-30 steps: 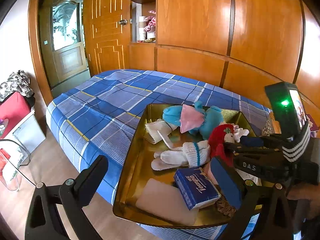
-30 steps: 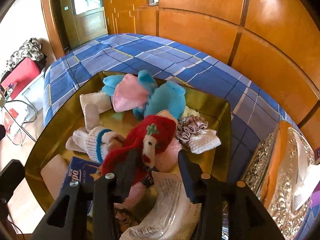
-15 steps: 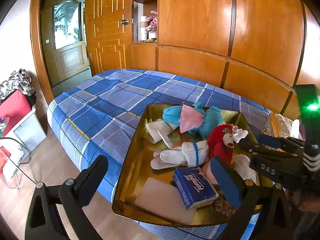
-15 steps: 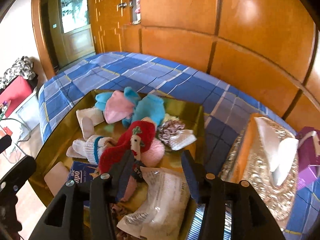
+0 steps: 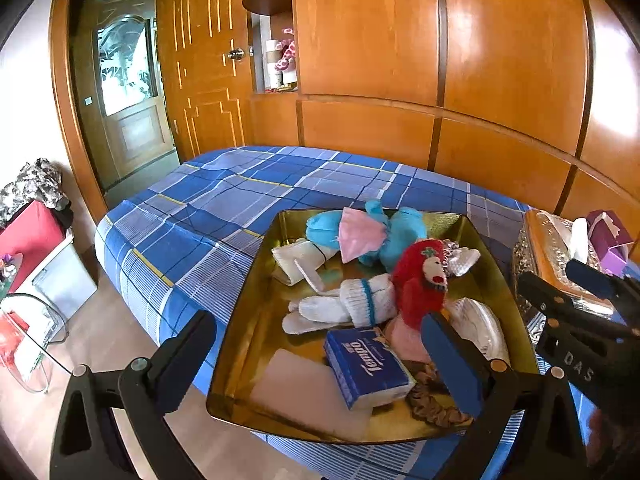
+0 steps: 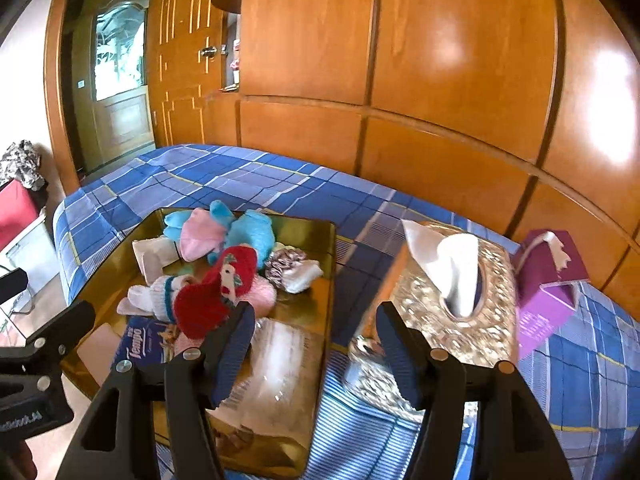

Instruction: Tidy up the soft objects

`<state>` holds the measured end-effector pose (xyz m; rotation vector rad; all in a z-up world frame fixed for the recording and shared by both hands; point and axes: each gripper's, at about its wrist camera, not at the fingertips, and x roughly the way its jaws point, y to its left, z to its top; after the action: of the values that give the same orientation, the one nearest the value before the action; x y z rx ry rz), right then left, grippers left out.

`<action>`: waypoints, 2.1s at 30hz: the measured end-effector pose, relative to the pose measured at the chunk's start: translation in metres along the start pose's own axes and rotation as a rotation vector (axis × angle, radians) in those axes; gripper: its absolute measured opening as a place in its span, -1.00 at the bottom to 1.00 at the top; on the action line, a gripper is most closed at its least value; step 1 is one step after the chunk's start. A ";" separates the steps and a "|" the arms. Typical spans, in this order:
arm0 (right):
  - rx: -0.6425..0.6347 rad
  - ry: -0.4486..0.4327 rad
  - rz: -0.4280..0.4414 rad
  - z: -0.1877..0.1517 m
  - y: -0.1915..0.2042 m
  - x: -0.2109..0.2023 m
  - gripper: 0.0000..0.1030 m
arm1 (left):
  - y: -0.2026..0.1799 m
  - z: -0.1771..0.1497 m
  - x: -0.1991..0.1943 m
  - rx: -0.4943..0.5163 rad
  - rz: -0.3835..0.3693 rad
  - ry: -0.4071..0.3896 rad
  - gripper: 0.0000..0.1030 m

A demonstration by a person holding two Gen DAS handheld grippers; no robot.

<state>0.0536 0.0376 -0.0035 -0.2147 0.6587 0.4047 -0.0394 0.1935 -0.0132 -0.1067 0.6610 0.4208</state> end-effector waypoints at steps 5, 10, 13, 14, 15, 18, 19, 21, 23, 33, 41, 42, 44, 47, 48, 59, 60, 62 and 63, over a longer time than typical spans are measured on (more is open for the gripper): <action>0.038 -0.014 -0.033 -0.014 -0.012 -0.011 0.24 | -0.012 -0.003 -0.005 0.005 0.006 -0.007 0.99; 0.066 -0.018 -0.064 -0.022 -0.021 -0.016 0.24 | -0.019 -0.005 -0.012 0.013 -0.004 -0.029 0.99; 0.068 -0.016 -0.071 -0.024 -0.022 -0.016 0.24 | -0.020 -0.006 -0.013 0.012 -0.009 -0.030 0.99; 0.068 -0.016 -0.071 -0.024 -0.022 -0.016 0.24 | -0.020 -0.006 -0.013 0.011 -0.010 -0.029 0.99; 0.067 -0.016 -0.070 -0.024 -0.022 -0.017 0.24 | -0.019 -0.006 -0.013 0.008 -0.011 -0.029 0.99; 0.057 -0.017 -0.069 -0.024 -0.019 -0.017 0.24 | -0.018 -0.006 -0.013 0.004 -0.010 -0.030 0.99; 0.054 -0.017 -0.069 -0.025 -0.018 -0.018 0.24 | -0.018 -0.006 -0.014 0.003 -0.011 -0.030 0.99; 0.048 -0.015 -0.067 -0.025 -0.016 -0.018 0.24 | -0.017 -0.006 -0.014 0.000 -0.012 -0.032 0.99; 0.045 -0.014 -0.065 -0.025 -0.015 -0.017 0.24 | -0.017 -0.005 -0.015 0.002 -0.012 -0.034 0.99; 0.044 -0.013 -0.063 -0.026 -0.015 -0.017 0.24 | -0.016 -0.005 -0.014 -0.003 -0.012 -0.027 0.99; 0.043 -0.014 -0.062 -0.025 -0.014 -0.017 0.24 | -0.016 -0.005 -0.014 -0.008 -0.012 -0.021 0.99; 0.043 -0.014 -0.062 -0.026 -0.014 -0.017 0.24 | -0.015 -0.005 -0.013 -0.008 -0.012 -0.021 0.99; 0.043 -0.014 -0.062 -0.025 -0.014 -0.017 0.24 | -0.015 -0.005 -0.013 -0.008 -0.013 -0.021 0.99; 0.040 -0.013 -0.062 -0.025 -0.014 -0.017 0.24 | -0.015 -0.005 -0.013 -0.010 -0.013 -0.022 0.99; 0.040 -0.014 -0.062 -0.025 -0.014 -0.016 0.24 | -0.015 -0.005 -0.013 -0.011 -0.013 -0.021 0.99; 0.041 -0.012 -0.062 -0.025 -0.013 -0.016 0.24 | -0.014 -0.005 -0.013 -0.011 -0.013 -0.020 0.99; 0.041 -0.012 -0.063 -0.025 -0.013 -0.016 0.24 | -0.014 -0.005 -0.012 -0.011 -0.012 -0.019 0.99; 0.040 -0.010 -0.063 -0.025 -0.013 -0.016 0.24 | -0.014 -0.005 -0.013 -0.014 -0.013 -0.019 0.99; 0.040 -0.010 -0.062 -0.025 -0.013 -0.015 0.24 | -0.014 -0.005 -0.013 -0.014 -0.012 -0.019 0.99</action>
<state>0.0341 0.0134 -0.0126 -0.1941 0.6483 0.3325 -0.0455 0.1756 -0.0096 -0.1197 0.6382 0.4140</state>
